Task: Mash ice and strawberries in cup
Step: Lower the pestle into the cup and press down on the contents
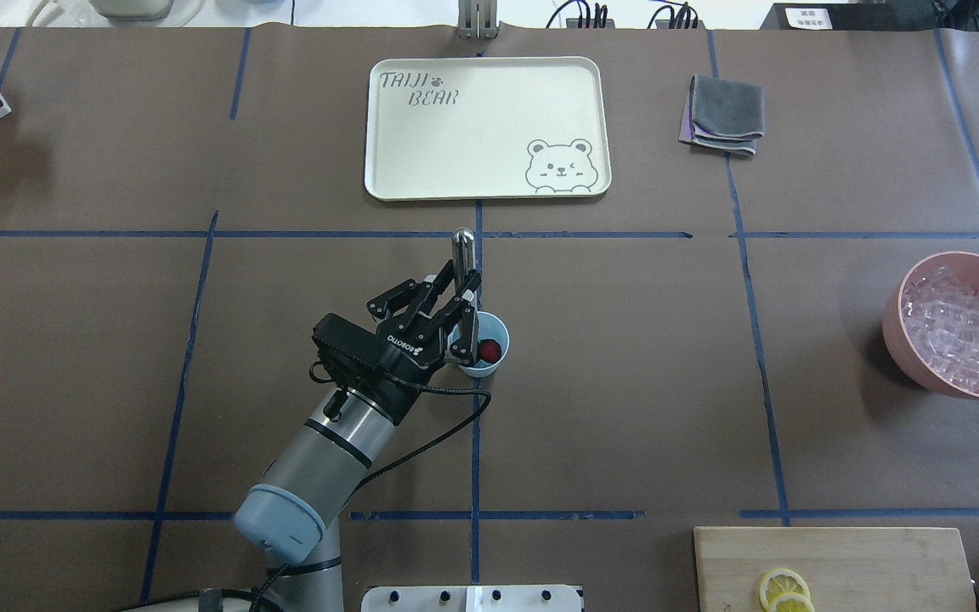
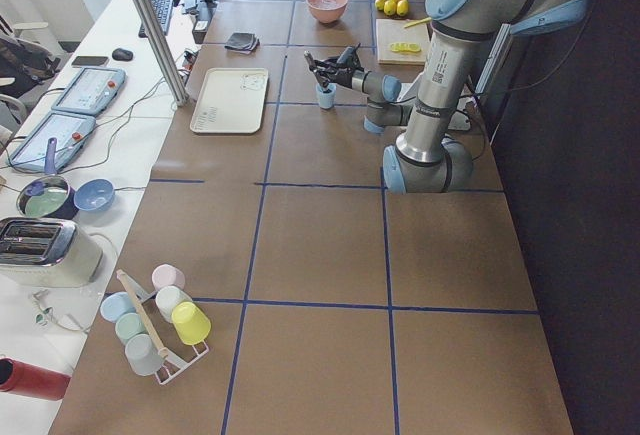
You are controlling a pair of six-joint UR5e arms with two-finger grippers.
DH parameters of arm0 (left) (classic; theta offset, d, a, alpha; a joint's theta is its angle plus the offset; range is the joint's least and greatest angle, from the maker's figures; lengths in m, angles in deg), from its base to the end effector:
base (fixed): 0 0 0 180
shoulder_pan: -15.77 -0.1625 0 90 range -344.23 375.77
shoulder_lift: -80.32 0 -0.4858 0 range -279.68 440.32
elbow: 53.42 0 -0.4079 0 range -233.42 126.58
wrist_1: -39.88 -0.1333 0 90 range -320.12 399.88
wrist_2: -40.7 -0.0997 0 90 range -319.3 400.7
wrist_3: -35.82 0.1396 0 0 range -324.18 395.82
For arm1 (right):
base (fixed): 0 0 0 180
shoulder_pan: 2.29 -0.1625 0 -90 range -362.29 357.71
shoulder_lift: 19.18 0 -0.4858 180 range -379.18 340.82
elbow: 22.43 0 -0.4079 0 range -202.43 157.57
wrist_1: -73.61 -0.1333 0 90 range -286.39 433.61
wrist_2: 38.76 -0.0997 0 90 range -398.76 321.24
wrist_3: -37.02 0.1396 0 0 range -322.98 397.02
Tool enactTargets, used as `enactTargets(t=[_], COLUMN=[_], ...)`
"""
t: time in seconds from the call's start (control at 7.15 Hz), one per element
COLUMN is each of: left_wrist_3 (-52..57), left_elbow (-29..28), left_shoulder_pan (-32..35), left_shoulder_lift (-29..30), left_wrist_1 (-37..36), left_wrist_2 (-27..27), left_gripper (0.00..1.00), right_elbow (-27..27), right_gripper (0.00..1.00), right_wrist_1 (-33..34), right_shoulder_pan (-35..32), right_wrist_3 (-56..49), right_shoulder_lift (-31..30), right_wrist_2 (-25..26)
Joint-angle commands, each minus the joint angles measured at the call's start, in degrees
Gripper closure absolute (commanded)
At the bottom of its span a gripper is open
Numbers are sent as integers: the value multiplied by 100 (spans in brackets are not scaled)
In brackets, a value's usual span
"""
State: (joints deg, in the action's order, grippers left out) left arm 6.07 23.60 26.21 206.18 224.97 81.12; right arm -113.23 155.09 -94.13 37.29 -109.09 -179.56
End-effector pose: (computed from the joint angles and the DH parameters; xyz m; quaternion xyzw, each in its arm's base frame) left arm 0.6387 -0.3613 0.2671 0.6263 0.5097 -0.1289 0.5756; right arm 0.0418 -0.5203 0.7127 0.0799 -0.4264 -0.0186 0.9008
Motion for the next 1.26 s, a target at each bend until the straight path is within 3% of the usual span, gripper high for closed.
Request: enactTargets(t=[0.0,0.7,0.98,1.12], left_wrist_3=[-4,75,66,40], left_elbow=[-2,1094,2442,3094], left_shoulder_pan=[-7,36,89,176], left_shoulder_lift=[18,-96,-586,-841], left_wrist_1=[9,-200,-1048,-1332], left_wrist_2=[-8,70,88,419], left_gripper=[100,100,100,100], right_elbow=[-7,-34,-34,-43], right_gripper=[0,0,0,0], right_wrist_1=[0,0,-9,-17], right_shoulder_pan=[0,0,0,0], right_wrist_3=[0,0,0,0], right_shoulder_lift=[0,9,17,17], right_wrist_2=[0,9,0,-9])
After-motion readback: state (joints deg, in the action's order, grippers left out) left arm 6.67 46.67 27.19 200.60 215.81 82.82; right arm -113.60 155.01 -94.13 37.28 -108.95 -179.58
